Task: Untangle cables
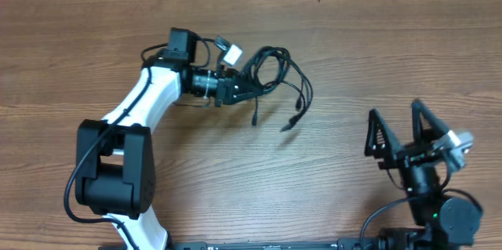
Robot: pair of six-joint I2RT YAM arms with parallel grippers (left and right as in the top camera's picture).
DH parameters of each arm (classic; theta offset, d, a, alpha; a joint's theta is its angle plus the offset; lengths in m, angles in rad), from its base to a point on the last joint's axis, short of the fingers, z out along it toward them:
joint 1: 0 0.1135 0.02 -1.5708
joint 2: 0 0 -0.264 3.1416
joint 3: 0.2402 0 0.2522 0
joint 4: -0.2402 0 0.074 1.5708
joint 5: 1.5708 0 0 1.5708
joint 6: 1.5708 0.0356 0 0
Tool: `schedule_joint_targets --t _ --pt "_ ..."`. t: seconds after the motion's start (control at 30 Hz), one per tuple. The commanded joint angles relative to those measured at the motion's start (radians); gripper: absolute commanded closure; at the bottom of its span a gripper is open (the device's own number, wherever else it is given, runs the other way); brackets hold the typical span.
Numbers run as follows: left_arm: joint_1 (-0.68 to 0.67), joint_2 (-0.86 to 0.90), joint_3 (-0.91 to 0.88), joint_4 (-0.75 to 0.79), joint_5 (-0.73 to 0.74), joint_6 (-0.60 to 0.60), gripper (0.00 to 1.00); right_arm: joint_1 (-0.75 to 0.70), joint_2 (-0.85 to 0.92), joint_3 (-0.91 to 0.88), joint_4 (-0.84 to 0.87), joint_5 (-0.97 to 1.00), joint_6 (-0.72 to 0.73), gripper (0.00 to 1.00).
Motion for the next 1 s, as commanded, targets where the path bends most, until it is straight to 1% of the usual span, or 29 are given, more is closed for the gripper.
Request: schedule_joint_targets --t 0.0,0.1,0.17,0.3,0.4,0.5,0.63,0.77,0.8,0.87,0.97 --pt "-0.026 -0.010 0.024 0.007 0.044 0.043 0.96 -0.007 0.120 0.125 0.003 -0.111 0.012 0.00" --pt "-0.034 -0.010 0.024 0.006 0.046 0.043 0.96 -0.007 0.244 0.242 -0.009 -0.229 0.035 0.00" --pt "-0.040 -0.010 0.024 0.006 0.048 0.043 0.96 -0.007 0.339 0.322 -0.024 -0.303 0.128 0.00" --pt "-0.048 -0.010 0.024 0.007 0.047 0.043 0.96 -0.007 0.517 0.416 -0.023 -0.465 0.283 0.00" --pt "-0.054 -0.010 0.024 0.007 0.047 0.043 0.96 -0.007 0.640 0.441 -0.009 -0.584 0.347 0.00" --pt "-0.060 -0.010 0.024 0.006 0.045 0.043 0.96 -0.007 0.760 0.442 0.024 -0.695 0.495 0.00" --pt "-0.063 -0.010 0.024 0.006 0.045 0.043 0.96 -0.007 0.887 0.441 0.022 -0.725 0.760 0.00" --pt "-0.066 -0.010 0.024 0.006 0.045 0.043 0.96 -0.007 0.985 0.441 0.022 -0.755 0.912 0.00" --pt "-0.068 -0.010 0.024 0.006 0.045 0.043 0.96 -0.007 1.005 0.441 0.022 -0.755 0.932 0.00" --pt "-0.071 -0.010 0.024 0.006 0.046 0.043 0.96 -0.007 1.034 0.441 0.023 -0.743 0.917 0.01" --pt "-0.078 -0.010 0.023 -0.002 0.053 0.042 0.96 -0.007 1.059 0.441 0.023 -0.727 0.807 0.11"
